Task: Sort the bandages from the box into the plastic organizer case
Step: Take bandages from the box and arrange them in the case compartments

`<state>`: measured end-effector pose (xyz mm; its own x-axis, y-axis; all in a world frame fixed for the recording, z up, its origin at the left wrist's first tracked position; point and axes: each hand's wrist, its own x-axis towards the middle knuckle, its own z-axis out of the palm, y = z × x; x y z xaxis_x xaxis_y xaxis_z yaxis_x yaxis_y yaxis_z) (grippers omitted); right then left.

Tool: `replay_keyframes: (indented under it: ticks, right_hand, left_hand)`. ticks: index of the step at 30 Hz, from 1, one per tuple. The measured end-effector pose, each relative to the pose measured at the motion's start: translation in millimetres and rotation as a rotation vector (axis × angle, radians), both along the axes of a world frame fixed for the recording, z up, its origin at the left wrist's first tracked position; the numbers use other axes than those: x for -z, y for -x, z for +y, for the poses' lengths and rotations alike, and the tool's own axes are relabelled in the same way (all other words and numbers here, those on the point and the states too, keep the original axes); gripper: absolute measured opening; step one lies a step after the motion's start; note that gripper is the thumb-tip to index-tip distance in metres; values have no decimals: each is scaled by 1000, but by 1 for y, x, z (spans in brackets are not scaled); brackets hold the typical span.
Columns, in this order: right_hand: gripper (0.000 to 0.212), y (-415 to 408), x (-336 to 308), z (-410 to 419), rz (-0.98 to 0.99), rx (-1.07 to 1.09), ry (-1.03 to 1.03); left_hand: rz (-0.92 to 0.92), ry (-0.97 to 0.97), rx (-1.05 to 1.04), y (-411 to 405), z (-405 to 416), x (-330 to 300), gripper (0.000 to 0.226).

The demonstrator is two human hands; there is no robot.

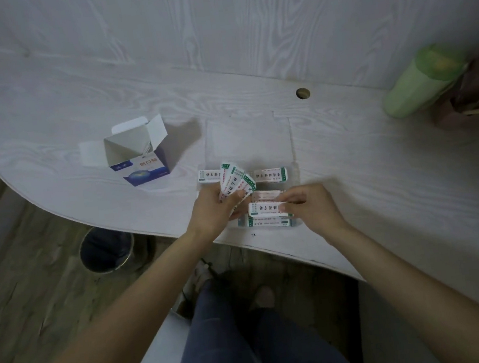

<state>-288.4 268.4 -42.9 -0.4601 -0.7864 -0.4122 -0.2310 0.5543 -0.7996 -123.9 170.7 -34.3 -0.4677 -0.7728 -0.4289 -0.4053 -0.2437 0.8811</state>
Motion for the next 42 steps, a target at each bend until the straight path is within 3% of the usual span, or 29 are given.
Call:
replay_keyframes:
  ticks: [4, 14, 19, 21, 23, 26, 31, 36, 39, 42]
  right_hand:
    - [19, -5, 8, 5, 157, -66, -49]
    - [11, -18, 12, 5, 487, -246, -17]
    - [18, -21, 11, 3, 597, -313, -54]
    - [24, -19, 1, -2, 476, -182, 92]
    - [25, -15, -17, -11, 177, -72, 221]
    - [20, -11, -36, -23, -119, -39, 259]
    - [14, -9, -43, -25, -89, 46, 329]
    - [17, -6, -51, -25, -55, 15, 307]
    - [21, -5, -55, -29, -52, 24, 308]
    - [21, -4, -56, -32, -49, 29, 308]
  left_hand:
    - [-50, 98, -29, -6, -6, 3, 9]
    - [-57, 96, -21, -5, -1, 0, 12]
    - [72, 29, -6, -2, 2, -8, 13]
    - [126, 23, 12, -3, 1, -12, 17]
    - [175, 9, 35, -2, -1, -17, 14]
    - [207, -23, 102, 3, 0, -26, 13]
    - [264, -132, 74, 10, 1, -37, 27]
    - [144, 107, 25, 10, -6, -44, 9]
    - [125, 65, -6, 11, -13, -50, 4]
    - [107, 7, -2, 11, -20, -55, 16]
